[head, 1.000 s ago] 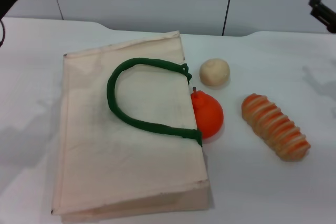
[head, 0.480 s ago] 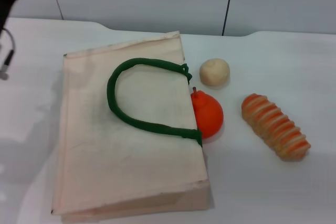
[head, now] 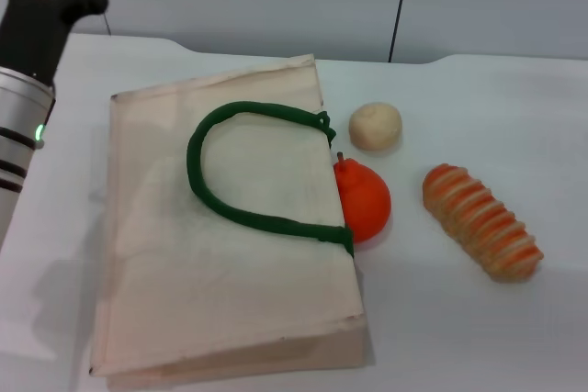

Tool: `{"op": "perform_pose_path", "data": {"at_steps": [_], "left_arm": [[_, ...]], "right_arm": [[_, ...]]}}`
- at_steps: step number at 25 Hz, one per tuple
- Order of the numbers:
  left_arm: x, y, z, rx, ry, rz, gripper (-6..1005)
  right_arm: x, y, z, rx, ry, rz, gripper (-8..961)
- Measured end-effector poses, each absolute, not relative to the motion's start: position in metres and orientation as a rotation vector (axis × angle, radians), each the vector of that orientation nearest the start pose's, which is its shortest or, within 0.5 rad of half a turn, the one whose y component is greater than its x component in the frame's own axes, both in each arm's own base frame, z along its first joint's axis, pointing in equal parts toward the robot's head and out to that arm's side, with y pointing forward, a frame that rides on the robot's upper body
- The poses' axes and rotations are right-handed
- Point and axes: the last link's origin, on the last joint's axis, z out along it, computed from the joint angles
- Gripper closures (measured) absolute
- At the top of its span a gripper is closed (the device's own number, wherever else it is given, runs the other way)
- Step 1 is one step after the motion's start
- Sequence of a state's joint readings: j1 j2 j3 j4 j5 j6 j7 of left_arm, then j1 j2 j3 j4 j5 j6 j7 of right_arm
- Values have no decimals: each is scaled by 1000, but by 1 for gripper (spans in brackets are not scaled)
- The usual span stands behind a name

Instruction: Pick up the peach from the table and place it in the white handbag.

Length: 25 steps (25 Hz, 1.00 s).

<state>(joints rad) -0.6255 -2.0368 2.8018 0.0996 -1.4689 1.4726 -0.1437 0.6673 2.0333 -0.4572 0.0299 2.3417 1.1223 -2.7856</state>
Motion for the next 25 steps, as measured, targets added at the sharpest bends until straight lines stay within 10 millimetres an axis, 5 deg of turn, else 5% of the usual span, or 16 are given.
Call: {"op": "perform_pose_path", "data": {"at_steps": [8,25], "left_arm": [[-281,368,53,-1319,-450,-1165,288],[-280,368,50,-1352,-447,-1165,287]], "right_arm": [[313,396,33,-1449,656,841,61],[314,394,30,-1446,678,845,61]]}}
